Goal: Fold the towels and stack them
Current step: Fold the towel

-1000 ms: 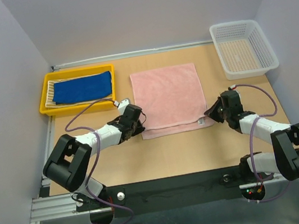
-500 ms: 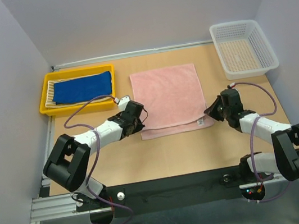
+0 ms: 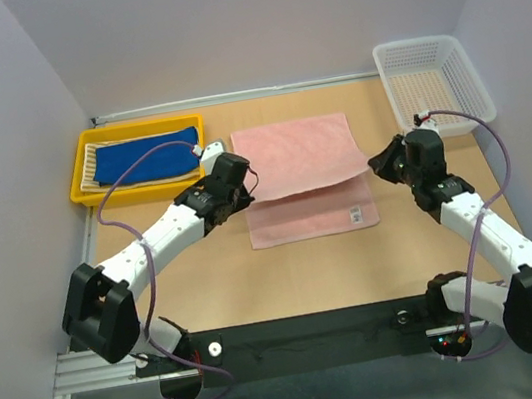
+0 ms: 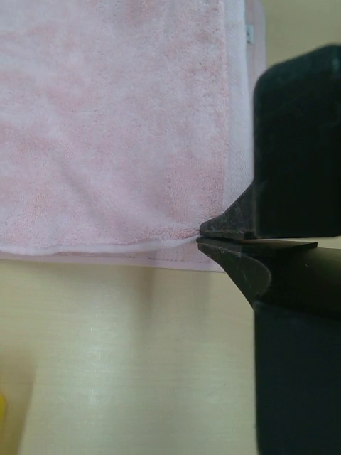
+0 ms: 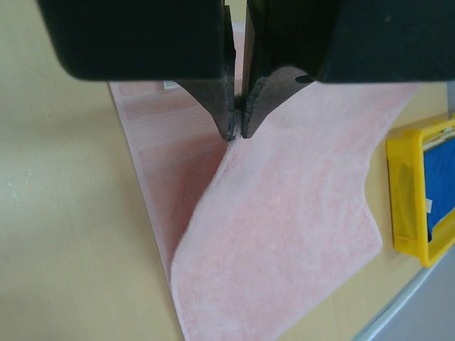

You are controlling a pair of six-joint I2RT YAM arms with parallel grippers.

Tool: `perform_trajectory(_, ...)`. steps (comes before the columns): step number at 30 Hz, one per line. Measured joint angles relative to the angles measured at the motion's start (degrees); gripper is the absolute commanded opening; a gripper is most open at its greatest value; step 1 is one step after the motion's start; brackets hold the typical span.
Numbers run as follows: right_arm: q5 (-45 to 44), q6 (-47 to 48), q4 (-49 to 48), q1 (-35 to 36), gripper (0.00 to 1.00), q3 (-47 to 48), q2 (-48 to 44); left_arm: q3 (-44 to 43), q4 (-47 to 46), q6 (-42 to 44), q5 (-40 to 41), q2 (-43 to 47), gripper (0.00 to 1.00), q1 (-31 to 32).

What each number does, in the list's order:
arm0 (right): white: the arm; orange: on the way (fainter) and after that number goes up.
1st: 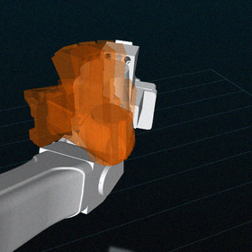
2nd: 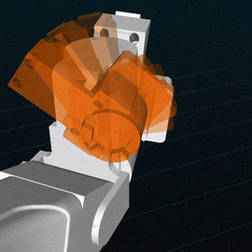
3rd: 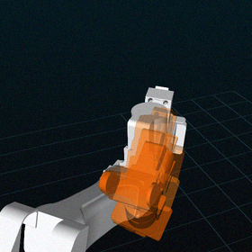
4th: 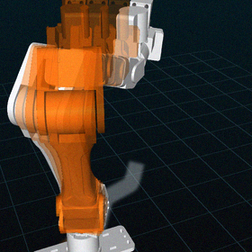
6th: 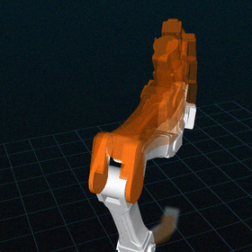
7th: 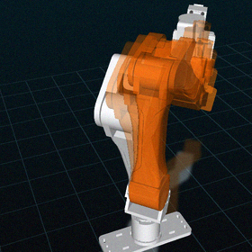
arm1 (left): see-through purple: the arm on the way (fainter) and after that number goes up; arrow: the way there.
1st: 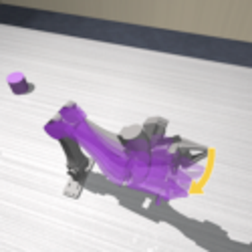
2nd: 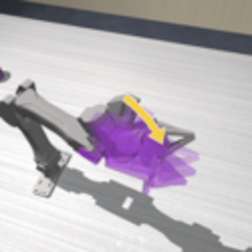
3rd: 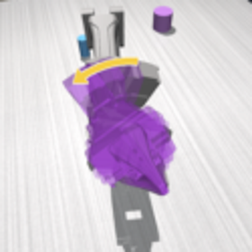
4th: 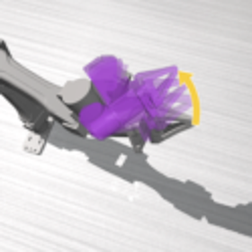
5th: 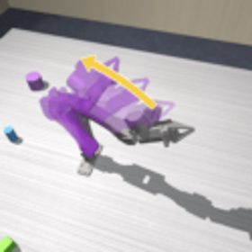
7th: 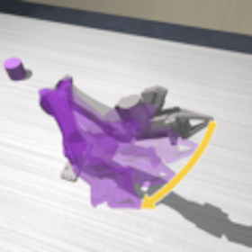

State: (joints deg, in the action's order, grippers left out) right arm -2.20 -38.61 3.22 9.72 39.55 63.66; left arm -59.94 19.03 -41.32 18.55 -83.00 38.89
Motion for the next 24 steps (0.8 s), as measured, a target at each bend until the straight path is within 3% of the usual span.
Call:
perform_trajectory(7, 0.0, 0.0, 2.8, 0.0, 0.02, -6.3, -7.0, 9.2, -2.5, -3.1, -3.8, 9.1, 0.00, 1.1)
perform_trajectory(13, 0.0, -1.8, 5.8, 0.0, 0.02, -14.2, -3.9, 17.7, -6.4, -5.6, -8.1, 3.8, 0.00, 3.6)
perform_trajectory(17, -0.8, -2.1, 5.9, 0.0, 0.02, -15.0, -1.4, 18.4, -8.6, -6.2, -9.2, -0.7, 0.00, 3.9)
perform_trajectory(24, -1.1, -2.2, 5.4, 0.0, 0.03, -15.3, 0.3, 19.0, -10.7, -6.6, -9.3, -1.0, 0.00, 4.2)
